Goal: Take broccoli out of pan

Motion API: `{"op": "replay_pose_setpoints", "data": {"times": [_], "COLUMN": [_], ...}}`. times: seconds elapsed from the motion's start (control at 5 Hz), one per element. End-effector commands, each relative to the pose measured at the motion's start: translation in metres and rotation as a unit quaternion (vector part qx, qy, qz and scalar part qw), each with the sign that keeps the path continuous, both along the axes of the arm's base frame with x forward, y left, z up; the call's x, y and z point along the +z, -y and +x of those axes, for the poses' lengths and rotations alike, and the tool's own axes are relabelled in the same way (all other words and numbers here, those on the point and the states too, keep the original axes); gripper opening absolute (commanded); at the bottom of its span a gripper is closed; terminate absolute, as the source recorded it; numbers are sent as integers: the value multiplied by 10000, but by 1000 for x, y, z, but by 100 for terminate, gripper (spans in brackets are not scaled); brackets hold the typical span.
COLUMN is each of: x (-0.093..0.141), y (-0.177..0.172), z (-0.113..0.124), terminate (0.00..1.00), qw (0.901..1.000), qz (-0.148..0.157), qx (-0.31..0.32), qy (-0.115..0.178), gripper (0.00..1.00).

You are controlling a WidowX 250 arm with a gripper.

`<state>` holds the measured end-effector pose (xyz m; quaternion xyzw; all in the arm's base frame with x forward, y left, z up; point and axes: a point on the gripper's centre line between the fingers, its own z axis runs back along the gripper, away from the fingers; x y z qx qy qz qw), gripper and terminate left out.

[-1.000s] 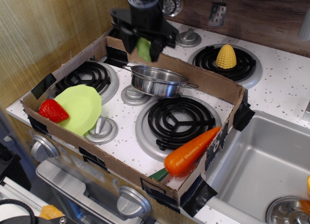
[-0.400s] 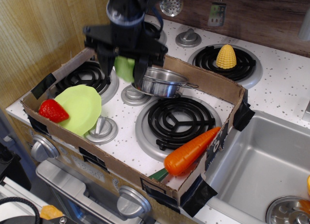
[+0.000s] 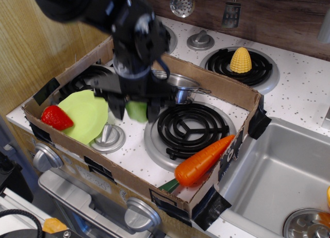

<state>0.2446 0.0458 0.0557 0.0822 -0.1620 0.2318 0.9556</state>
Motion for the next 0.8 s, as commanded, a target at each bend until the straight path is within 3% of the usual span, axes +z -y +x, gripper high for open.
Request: {"op": "replay_pose_setpoints", "data": {"times": [0.0, 0.2, 0.4, 0.6], "x": [-20, -27, -27, -20], "y": [16, 22, 22, 16], "z": [-9, -16, -15, -10], "terminate": [0, 0, 0, 0], "qw": [9973, 9936, 9949, 9969], "qz": [-42, -1, 51, 138], "qx": [616, 1067, 959, 749], "qy": [398, 369, 306, 205], "gripper": [0, 0, 100, 100]}}
